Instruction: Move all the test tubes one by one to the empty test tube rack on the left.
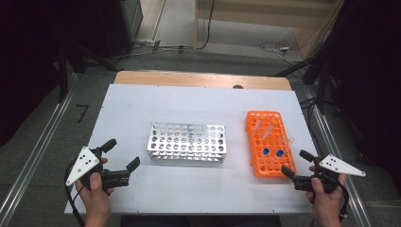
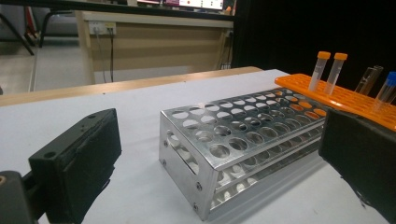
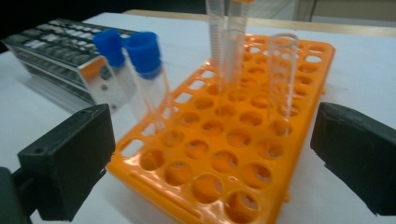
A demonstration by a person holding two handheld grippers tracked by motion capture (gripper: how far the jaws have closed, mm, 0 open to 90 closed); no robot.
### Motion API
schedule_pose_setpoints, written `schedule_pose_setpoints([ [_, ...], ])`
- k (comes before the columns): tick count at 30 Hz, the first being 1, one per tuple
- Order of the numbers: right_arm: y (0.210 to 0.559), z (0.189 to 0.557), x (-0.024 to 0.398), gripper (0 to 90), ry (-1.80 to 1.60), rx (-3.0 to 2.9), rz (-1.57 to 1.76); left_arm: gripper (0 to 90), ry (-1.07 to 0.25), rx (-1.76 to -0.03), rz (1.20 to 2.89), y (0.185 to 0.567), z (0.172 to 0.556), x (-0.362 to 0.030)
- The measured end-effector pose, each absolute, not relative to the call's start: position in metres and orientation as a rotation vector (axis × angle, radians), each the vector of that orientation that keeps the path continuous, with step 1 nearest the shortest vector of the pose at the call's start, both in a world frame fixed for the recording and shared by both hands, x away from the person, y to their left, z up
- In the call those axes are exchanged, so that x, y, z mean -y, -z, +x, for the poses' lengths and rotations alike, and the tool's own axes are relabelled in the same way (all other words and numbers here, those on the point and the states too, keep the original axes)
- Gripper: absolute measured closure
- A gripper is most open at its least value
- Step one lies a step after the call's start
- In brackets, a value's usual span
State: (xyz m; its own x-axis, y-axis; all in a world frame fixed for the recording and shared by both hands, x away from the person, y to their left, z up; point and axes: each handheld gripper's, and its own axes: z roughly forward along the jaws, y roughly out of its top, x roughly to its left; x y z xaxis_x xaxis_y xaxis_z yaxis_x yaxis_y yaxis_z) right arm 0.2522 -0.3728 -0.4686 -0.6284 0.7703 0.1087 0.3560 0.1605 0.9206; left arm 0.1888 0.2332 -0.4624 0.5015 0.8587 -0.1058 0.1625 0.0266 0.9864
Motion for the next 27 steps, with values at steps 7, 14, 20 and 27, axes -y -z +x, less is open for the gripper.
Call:
schedule_pose_setpoints([
  [7,0.468,0.252,0.358,6.3,-1.511,-2.139,1.020,0.0,-0.671,-0.928,1.489,0.462,0.189,-0.228],
  [14,0.470,0.255,0.343,27.2,-1.494,-2.181,1.034,0.0,-0.659,-0.923,1.497,0.462,0.190,-0.224],
  [20,0.478,0.262,0.338,47.6,-1.430,-2.197,1.093,0.0,-0.651,-0.921,1.505,0.463,0.190,-0.222],
  [27,0.487,0.269,0.332,62.4,-1.380,-2.192,1.126,0.0,-0.643,-0.920,1.508,0.464,0.190,-0.221],
])
